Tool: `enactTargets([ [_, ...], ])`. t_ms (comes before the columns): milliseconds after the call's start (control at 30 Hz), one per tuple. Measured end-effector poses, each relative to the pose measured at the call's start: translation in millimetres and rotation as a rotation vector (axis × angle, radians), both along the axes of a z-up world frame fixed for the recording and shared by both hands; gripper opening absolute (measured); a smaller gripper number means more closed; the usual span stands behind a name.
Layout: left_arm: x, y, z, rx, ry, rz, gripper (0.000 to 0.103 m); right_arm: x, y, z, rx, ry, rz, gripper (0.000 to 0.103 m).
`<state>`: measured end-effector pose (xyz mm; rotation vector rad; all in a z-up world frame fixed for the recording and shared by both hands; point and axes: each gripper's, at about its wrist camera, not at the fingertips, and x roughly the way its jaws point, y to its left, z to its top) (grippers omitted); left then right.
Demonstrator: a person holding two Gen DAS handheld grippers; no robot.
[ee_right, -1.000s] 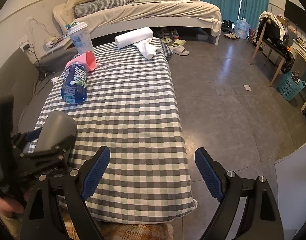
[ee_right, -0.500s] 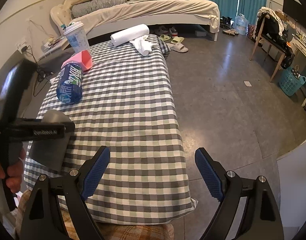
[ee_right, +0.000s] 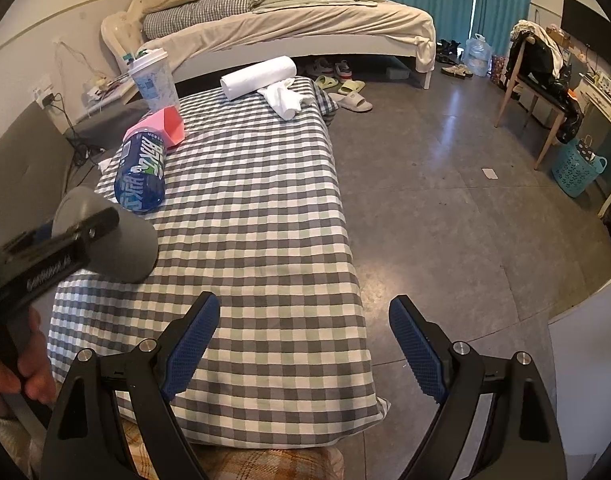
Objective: Flip cup upside down
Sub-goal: 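Rotate the grey cup with the left tool so its bottom faces up, then lower the grey cup upside down onto the cloth with the left tool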
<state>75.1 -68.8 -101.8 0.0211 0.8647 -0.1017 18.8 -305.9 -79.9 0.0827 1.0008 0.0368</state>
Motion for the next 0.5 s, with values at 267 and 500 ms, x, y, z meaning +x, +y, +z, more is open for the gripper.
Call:
enactTargets([
  [267, 12, -7, -4, 0.004, -0.001, -0.029, 0.081, -6, 7, 7, 0.012, -0.022, 0.017, 0.087],
  [500, 5, -3, -42, -0.004, 0.065, -0.04, 0.079, -2, 10, 1, 0.015, -0.01, 0.021, 0.087],
])
